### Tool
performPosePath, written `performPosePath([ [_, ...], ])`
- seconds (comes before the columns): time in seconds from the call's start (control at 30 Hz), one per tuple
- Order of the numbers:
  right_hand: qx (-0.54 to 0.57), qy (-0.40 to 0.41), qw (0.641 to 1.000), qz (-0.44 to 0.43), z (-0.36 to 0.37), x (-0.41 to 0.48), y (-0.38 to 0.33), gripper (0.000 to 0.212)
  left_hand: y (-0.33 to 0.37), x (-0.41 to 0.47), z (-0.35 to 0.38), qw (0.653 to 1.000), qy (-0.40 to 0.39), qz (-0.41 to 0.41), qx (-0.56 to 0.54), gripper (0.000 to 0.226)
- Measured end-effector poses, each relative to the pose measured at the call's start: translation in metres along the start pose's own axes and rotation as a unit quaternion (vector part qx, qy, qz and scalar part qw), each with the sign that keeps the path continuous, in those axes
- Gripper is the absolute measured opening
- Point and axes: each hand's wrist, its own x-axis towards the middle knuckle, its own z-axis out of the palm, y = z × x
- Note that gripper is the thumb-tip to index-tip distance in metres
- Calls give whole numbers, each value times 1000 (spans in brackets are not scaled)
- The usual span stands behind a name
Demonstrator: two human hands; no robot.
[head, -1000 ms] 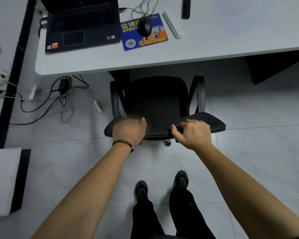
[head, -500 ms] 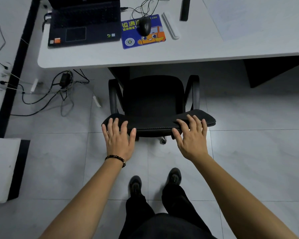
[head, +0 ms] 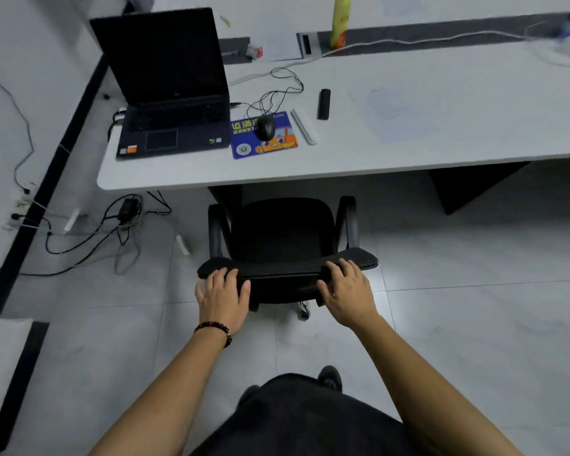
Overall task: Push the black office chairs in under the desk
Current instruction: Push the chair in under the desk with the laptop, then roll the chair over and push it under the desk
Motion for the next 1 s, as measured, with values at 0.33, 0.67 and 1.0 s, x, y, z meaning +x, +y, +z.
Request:
performPosePath([
  [0.33, 241, 161, 938, 191, 32, -170, -52, 60, -68, -90, -37, 960, -71, 78, -260, 54],
  [0.67, 341, 210, 820, 409, 116, -376, -88, 53, -81, -151, -11, 922, -277, 179, -202, 43],
  [1.0, 386, 421, 652, 499, 150, -617, -103, 58, 18, -357, 0, 821, -325, 422, -205, 36],
])
